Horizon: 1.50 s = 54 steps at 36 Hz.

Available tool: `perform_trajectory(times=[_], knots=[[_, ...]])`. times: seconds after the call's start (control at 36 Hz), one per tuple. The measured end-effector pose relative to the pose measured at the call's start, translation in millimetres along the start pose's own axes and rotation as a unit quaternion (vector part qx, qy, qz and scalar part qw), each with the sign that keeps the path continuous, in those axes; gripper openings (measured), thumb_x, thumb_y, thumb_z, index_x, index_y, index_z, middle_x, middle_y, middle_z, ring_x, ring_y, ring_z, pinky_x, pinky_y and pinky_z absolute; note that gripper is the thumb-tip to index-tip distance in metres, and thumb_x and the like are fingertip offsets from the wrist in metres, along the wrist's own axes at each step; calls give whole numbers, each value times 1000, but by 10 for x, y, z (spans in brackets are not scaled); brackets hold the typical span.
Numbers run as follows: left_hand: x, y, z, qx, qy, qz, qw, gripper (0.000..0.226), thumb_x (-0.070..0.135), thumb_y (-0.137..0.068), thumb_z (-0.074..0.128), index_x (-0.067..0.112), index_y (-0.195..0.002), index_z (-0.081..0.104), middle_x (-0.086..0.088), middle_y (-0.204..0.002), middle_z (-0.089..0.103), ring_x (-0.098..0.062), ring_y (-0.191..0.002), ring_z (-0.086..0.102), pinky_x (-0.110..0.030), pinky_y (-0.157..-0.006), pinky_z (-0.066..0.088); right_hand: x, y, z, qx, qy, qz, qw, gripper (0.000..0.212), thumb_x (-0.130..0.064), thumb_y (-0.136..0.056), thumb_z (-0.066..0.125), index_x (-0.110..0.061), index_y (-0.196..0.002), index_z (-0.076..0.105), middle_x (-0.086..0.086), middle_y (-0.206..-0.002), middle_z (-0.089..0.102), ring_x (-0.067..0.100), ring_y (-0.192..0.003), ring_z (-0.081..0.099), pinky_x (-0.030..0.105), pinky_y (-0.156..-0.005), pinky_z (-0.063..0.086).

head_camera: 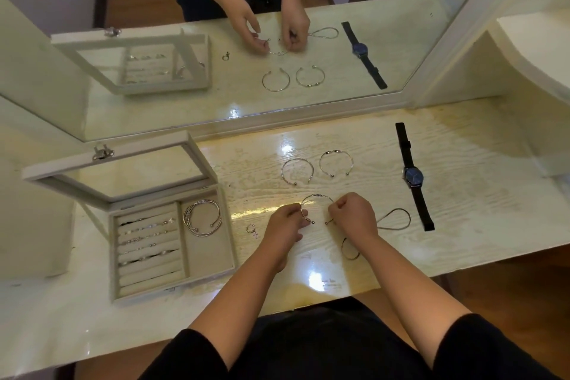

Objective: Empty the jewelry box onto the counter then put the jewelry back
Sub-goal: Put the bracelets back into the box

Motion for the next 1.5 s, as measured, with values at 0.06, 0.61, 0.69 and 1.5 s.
perform_trajectory(times=[0.06,0.61,0.69,1.5], knots=[[2,38,-143,23,5,13,1000,18,13,-92,49,18,-108,54,3,-100,63,-11,-94,61,-24,-71,44,-100,37,71,-5,-5,-14,1000,8,-13,-79,56,-11,-72,57,2,-68,58,19,-67,52,24,-51,32],[-53,277,-1582,148,5,66,987,37,3,-93,38,14,-125,53,-4,-105,62,-11,-83,63,-23,-68,43,-1228,573,973,-55,-16,-110,992,12,-13,-84,52,-7,-86,62,9,-85,67,24,-82,61,26,-66,40],[-78,285,-1716,148,12,56,987,37,5,-95,35,15,-128,51,-5,-103,61,-3,-73,61,-17,-55,41,-1324,619,1074,-55,-10,-108,993,13,-13,-85,51,-7,-88,62,11,-85,68,26,-83,62,28,-67,41],[3,229,-1928,51,-52,-14,997,53,3,-91,37,18,-141,31,-8,-101,58,-7,-69,59,-21,-58,37,-1758,627,1455,-22,216,-157,963,17,-9,-89,42,0,-99,54,16,-97,65,33,-89,61,31,-62,34]])
Point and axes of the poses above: each hand's wrist, its own y-axis away from the middle knuckle, its own z-axis out of the palm, x = y × z, the point moved 7 cm from there along -y, towards the middle knuckle
